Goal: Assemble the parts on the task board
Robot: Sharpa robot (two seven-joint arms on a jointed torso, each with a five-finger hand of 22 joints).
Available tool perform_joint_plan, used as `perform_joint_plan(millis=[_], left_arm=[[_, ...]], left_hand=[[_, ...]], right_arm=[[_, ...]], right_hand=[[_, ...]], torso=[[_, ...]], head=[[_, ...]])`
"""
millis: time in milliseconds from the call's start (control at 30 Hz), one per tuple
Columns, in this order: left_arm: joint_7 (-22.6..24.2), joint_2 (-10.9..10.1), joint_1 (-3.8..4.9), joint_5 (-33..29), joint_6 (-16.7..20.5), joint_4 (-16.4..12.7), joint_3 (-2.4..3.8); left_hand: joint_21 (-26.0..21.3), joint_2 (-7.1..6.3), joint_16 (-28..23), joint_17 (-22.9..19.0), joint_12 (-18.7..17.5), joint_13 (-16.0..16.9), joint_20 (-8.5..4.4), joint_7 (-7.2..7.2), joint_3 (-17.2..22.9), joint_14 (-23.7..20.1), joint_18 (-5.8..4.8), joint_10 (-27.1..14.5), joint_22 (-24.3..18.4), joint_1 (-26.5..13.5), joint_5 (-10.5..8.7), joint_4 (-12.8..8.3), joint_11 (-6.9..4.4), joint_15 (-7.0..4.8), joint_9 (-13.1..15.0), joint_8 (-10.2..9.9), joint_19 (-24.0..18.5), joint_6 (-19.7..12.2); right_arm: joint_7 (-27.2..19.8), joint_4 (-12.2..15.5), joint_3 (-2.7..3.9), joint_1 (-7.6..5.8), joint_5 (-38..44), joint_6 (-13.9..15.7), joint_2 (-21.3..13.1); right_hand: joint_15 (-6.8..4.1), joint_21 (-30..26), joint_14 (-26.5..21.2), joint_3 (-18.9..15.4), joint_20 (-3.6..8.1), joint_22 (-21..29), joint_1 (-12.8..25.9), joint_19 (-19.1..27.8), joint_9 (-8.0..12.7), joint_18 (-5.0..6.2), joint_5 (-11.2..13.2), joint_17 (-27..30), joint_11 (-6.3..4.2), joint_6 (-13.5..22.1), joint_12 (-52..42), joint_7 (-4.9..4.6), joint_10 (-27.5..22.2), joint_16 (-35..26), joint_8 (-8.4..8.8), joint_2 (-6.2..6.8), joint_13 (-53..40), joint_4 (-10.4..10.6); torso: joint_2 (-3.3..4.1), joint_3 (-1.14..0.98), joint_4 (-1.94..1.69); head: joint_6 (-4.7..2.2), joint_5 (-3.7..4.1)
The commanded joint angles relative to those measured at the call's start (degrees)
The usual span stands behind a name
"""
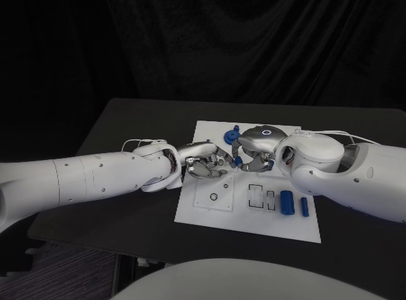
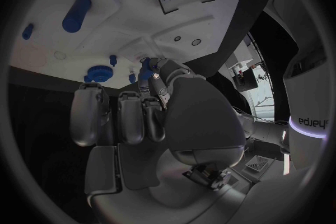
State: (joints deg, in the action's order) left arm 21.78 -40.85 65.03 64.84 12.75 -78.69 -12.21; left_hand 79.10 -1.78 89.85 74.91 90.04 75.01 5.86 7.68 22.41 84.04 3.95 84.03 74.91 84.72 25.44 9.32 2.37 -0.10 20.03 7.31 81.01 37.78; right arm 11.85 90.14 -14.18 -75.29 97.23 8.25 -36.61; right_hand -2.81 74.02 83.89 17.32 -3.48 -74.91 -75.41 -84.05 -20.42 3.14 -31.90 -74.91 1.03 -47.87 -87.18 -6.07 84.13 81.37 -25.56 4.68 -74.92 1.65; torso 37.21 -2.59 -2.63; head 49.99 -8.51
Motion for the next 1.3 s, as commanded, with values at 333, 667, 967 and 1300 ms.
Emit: perform_joint_plan(millis=[333, 667, 967, 1300], left_arm=[[0.5, 0.3, -0.15, -0.1, -0.3, 0.1, 0.05], [0.3, 0.5, -0.17, -0.1, -0.5, 0.4, 0.05], [0.1, 0.3, -0.19, -0.1, -0.7, 0.3, 0.05], [-0.1, -1.2, -0.20, -0.1, -0.3, -0.5, 0.05]], left_hand=[[-0.2, -0.09, 0.1, 15.1, 0.0, 15.0, 0.42, 0.38, 0.4, 6.0, -0.85, 6.0, 11.0, 0.3, 0.21, 0.0, 0.57, 0.19, -0.3, -0.4, -0.2, -0.2], [-0.2, -0.09, 0.1, 15.1, 0.0, 15.0, 0.46, 0.39, 0.5, 6.0, -0.84, 6.0, 11.0, 0.3, 0.21, 0.0, 0.59, 0.22, -0.4, -0.6, -0.2, -0.3], [-0.2, -0.09, 0.1, 15.1, 0.0, 15.0, 0.47, 0.39, 0.5, 6.0, -0.83, 6.0, 10.9, 0.3, 0.20, 0.0, 0.60, 0.23, -0.5, -0.7, -0.2, -0.3], [-0.2, -0.07, 0.1, 15.1, 0.0, 15.0, 0.50, 0.45, 0.5, 6.0, -0.85, 6.0, 11.0, 0.2, 0.18, 0.0, 0.63, 0.25, -0.5, -0.7, -0.2, -0.1]], right_arm=[[-0.5, -0.1, 0.04, 0.50, -0.3, 0.6, 0.5], [-0.6, -0.1, 0.04, 0.64, -1.4, 0.8, 0.8], [-0.4, -0.5, 0.04, 0.66, -1.6, 0.7, 0.8], [-0.8, -2.1, 0.04, 1.01, -1.6, 2.1, 1.0]], right_hand=[[-0.07, -0.7, 2.6, 0.2, 0.17, -10.1, 0.4, 0.5, -6.1, 0.61, 1.5, -3.0, -0.01, -0.8, 0.3, 0.58, 1.2, -0.4, -0.45, -0.66, -9.9, -0.1], [-0.09, -0.8, 2.6, 0.2, 0.17, -10.0, 0.5, 0.5, -6.3, 0.63, 2.3, -2.9, -0.03, -0.8, 0.3, 0.61, 1.2, -0.5, -0.41, -0.74, -9.9, -0.1], [-0.10, -1.0, 2.6, 0.3, 0.18, -10.0, 0.5, 0.6, -6.4, 0.67, 2.7, -2.8, -0.05, -0.8, 0.3, 0.63, 1.2, -0.7, -0.37, -0.83, -9.9, -0.1], [-0.14, -1.0, 2.6, 0.4, 0.20, -10.0, 0.2, 0.5, -6.6, 0.66, 3.4, -2.8, -0.10, -0.9, 0.2, 0.69, 1.3, -0.7, -0.40, -1.00, -9.9, -0.3]], torso=[[0.01, -0.02, -0.06], [0.02, -0.06, 0.07], [0.02, -0.09, 0.07], [-0.05, -0.04, 0.03]], head=[[0.01, -0.21], [0.01, -0.44], [0.01, -0.72], [0.01, -0.83]])
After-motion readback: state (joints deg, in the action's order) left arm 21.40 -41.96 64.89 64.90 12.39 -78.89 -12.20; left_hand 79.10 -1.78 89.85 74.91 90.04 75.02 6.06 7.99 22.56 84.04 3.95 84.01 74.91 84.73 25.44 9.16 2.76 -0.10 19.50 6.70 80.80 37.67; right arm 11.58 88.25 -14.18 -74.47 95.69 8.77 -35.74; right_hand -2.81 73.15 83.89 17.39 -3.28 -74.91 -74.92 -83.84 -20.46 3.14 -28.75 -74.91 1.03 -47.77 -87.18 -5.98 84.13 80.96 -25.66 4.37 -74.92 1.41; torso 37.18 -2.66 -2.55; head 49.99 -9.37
